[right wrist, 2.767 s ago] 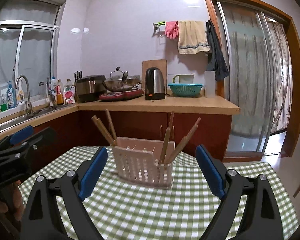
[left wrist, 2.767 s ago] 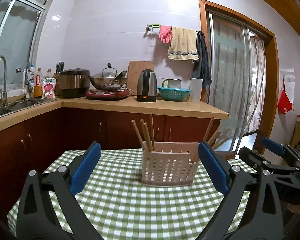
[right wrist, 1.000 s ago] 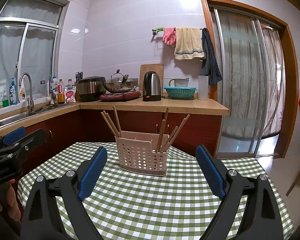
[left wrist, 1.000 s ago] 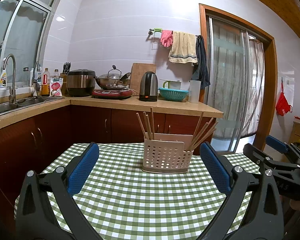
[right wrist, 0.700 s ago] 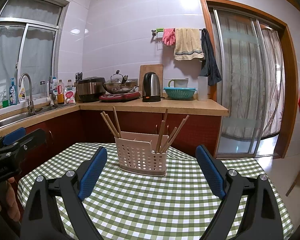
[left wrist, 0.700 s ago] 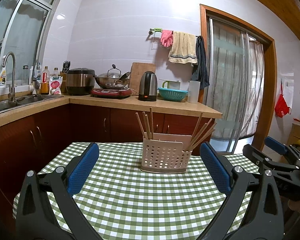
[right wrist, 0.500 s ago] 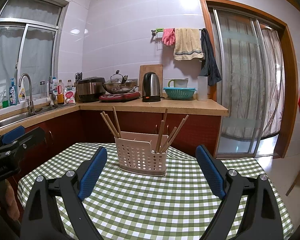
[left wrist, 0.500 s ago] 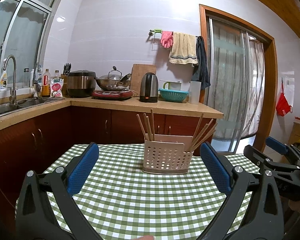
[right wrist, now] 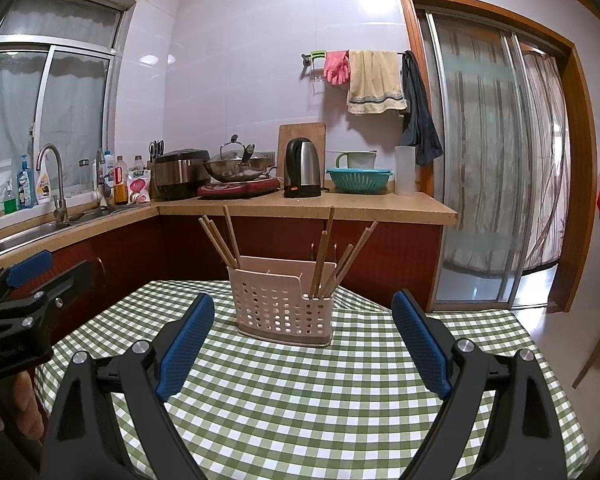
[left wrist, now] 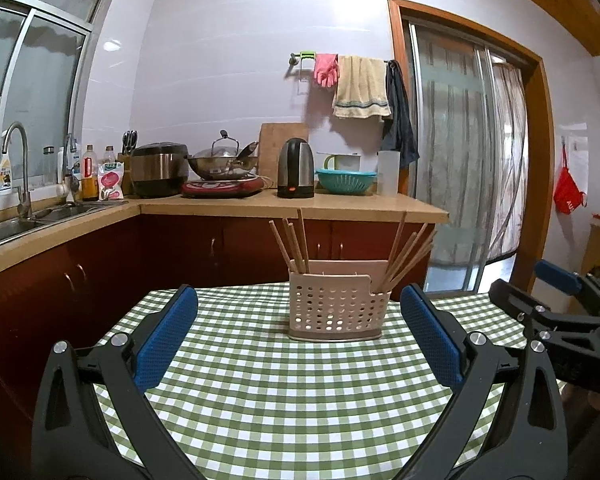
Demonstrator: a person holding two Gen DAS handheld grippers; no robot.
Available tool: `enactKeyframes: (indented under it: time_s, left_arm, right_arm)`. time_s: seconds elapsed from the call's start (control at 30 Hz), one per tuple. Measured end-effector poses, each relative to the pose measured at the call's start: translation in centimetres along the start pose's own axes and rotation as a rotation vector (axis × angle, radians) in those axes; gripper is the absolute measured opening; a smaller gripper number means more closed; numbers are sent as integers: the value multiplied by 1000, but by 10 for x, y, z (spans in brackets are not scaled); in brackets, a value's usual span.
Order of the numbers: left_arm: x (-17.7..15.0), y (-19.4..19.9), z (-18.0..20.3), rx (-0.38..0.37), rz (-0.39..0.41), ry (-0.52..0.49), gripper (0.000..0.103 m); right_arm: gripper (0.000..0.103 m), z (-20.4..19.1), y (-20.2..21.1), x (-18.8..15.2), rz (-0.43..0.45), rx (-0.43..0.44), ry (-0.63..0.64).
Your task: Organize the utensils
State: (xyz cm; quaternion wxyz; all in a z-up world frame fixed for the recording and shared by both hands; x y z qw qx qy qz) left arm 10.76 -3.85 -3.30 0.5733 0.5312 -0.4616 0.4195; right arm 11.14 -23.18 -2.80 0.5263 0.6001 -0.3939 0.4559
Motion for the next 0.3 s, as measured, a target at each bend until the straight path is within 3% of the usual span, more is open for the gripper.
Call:
enactKeyframes:
  time_s: [0.3]
  left_arm:
    - [-37, -47, -19, 26, -138, 23, 99]
  right_arm:
    - [88, 15, -27, -20, -58, -31, -18]
Point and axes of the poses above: each gripper's, at about its wrist camera, not at the fingertips, and y roughly against the way its jaws point, z to its right, x to its top, the point moved 10 cm from there along -y, roughly the way its jaws point, and after that the axes turned 1 degree about x, right-handed, at the moved point
